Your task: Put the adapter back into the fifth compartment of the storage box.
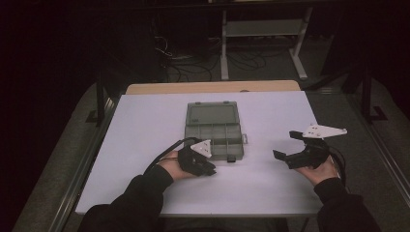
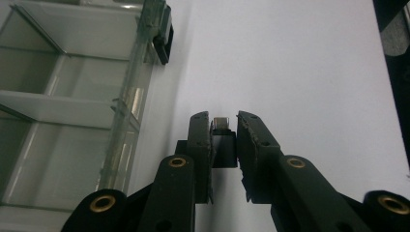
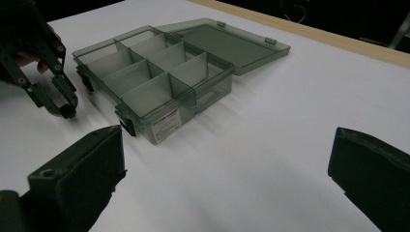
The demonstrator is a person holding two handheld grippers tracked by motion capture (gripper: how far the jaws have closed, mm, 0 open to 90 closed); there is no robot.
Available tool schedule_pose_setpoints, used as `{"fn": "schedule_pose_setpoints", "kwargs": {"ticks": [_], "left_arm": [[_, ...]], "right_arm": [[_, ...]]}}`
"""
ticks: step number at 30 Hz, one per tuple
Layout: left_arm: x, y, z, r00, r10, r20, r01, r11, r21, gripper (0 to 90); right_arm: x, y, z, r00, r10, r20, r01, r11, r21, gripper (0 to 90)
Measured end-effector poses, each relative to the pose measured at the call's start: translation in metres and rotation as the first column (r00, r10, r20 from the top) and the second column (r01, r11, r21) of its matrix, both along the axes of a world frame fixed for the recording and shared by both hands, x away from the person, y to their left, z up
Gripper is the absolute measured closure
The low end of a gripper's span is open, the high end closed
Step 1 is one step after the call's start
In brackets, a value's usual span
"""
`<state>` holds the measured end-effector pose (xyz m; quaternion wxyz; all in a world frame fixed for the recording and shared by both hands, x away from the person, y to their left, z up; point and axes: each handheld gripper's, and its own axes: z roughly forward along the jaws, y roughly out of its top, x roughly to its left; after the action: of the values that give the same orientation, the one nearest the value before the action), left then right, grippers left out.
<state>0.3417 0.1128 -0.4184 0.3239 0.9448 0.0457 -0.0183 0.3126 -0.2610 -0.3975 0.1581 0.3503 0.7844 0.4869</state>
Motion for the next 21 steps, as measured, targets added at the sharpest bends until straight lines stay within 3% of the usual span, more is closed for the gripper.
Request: {"fn": "schedule_pose_setpoints", "kwargs": {"ticks": [21], "left_arm": [[0.008,0.014,0.027,0.9997,0.026,0.003,-0.026,0.998,-0.058,76.2]], "right_arm": [[0.0,0.0,0.0,1.0,0.002,-0.003,-0.002,1.0,0.001,0.0]]}}
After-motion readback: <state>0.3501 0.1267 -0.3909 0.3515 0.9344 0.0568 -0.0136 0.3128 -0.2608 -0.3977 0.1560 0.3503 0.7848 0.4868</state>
